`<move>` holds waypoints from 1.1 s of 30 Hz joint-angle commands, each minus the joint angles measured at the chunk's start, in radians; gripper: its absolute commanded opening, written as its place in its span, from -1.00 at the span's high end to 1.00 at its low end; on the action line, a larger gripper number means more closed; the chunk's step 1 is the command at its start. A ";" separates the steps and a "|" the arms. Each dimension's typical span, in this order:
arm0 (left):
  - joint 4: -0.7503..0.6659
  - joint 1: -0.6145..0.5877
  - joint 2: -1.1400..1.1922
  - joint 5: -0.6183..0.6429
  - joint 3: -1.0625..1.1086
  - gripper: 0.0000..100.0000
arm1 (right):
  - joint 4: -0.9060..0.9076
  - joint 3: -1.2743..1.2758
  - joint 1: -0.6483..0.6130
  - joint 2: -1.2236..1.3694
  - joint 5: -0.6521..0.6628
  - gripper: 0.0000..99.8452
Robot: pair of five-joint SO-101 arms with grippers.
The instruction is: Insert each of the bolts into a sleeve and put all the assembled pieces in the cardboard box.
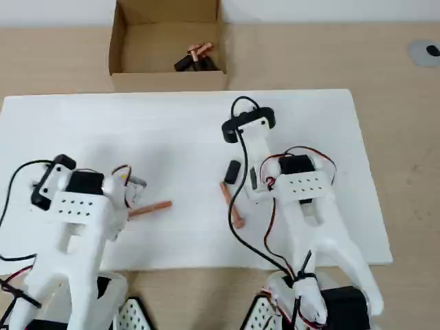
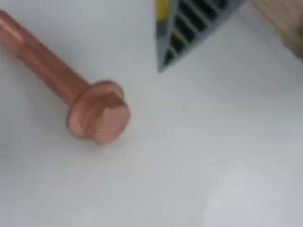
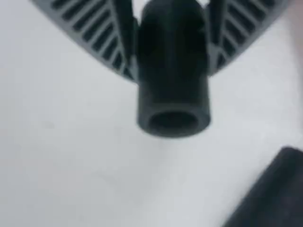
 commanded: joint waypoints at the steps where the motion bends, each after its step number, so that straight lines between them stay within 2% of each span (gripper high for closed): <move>1: -0.069 0.054 -0.013 -0.005 0.040 0.31 | -0.011 -0.002 -0.013 -0.038 0.000 0.98; 5: -0.123 0.074 -0.010 0.127 0.061 0.31 | -0.011 -0.002 -0.012 -0.038 0.000 0.98; 9: -0.233 0.074 -0.010 0.233 0.114 0.31 | -0.011 -0.002 -0.012 -0.039 0.000 0.98; 16: -0.361 0.075 -0.010 0.279 0.198 0.32 | -0.009 -0.002 -0.010 -0.041 0.000 0.98; 27: -0.414 0.066 -0.010 0.245 0.210 0.96 | -0.009 -0.002 -0.008 -0.042 -0.002 0.98; 33: -0.416 0.066 -0.010 0.242 0.209 0.98 | -0.009 -0.002 -0.008 -0.042 -0.002 0.98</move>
